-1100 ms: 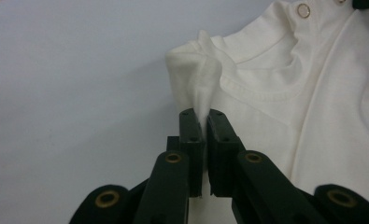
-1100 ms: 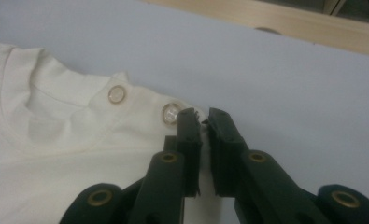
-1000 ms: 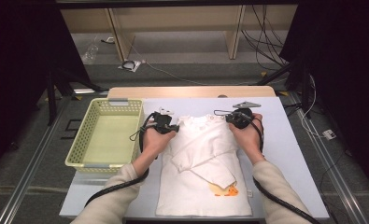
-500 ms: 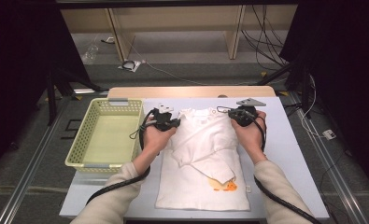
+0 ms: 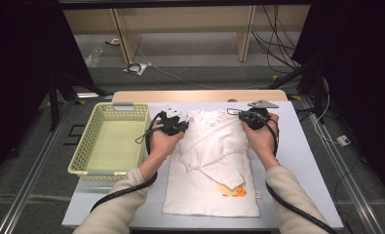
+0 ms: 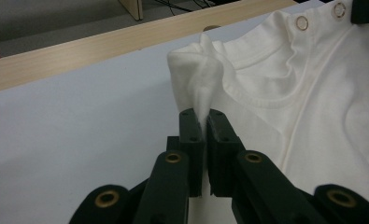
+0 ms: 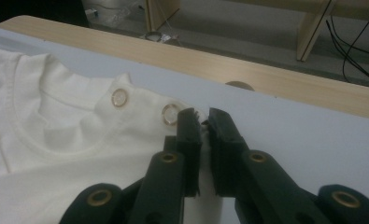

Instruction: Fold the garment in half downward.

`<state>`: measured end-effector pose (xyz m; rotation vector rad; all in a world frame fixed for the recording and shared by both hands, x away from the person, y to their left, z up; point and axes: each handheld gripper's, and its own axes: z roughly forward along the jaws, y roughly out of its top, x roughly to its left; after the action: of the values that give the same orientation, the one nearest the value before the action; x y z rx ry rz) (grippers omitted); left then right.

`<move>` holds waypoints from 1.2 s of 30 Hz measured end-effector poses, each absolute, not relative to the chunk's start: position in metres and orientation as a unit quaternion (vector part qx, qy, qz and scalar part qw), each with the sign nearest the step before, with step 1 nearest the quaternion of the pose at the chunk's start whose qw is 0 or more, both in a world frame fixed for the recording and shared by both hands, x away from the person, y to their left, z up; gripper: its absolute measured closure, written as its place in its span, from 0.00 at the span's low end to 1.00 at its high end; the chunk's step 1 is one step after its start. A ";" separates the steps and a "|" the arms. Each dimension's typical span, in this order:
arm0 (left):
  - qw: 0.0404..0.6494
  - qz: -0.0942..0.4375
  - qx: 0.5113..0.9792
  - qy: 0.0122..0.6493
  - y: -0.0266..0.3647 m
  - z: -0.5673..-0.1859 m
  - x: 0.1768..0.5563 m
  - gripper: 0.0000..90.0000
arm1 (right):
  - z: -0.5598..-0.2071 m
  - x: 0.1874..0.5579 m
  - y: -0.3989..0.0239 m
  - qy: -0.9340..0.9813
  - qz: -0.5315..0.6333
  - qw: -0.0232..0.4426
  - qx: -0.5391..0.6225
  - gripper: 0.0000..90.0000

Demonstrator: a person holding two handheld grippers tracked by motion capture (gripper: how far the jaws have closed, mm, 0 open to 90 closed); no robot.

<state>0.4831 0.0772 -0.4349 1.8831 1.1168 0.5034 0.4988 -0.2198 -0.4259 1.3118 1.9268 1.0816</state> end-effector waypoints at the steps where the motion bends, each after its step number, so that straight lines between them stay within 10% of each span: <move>1: 0.434 0.201 0.755 0.449 0.077 -0.435 0.483 0.95 | -0.426 0.499 -0.220 0.719 0.404 0.283 0.489 0.93; 36: 0.456 0.211 0.743 0.442 0.078 -0.417 0.490 0.95 | -0.411 0.502 -0.222 0.703 0.419 0.301 0.489 0.93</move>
<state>0.4902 0.0783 -0.4166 1.8316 1.0905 0.5195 0.5025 -0.2215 -0.4106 1.2985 1.8645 1.1127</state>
